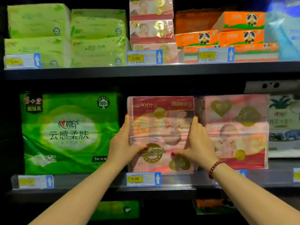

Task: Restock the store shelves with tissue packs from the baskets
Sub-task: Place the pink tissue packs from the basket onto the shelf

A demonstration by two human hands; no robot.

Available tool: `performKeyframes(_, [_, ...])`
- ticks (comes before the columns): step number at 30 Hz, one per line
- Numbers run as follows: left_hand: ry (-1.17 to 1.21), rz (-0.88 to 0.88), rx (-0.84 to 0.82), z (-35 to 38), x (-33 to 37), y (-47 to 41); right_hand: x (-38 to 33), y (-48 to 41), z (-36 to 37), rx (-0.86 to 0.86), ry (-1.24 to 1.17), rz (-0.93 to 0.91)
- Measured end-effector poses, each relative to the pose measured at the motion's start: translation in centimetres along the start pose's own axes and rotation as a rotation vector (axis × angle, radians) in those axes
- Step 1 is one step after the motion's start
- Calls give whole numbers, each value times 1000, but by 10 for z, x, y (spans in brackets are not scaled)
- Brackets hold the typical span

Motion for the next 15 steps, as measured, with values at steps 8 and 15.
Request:
performKeyframes(8, [-126, 66, -278, 21, -10, 15, -8, 12, 8, 9, -36, -160])
performKeyframes(15, [-462, 249, -280, 29, 2, 5, -9, 7, 19, -71, 21, -160])
Point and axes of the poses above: each hand's wrist, its own y-axis away from the middle knuckle, its own z-axis out of the palm, x = y × z, the point moved 8 cm from there along -y, towards the middle knuckle, and after that the axes turned 9 degrees about y, right-handed, at the moved point
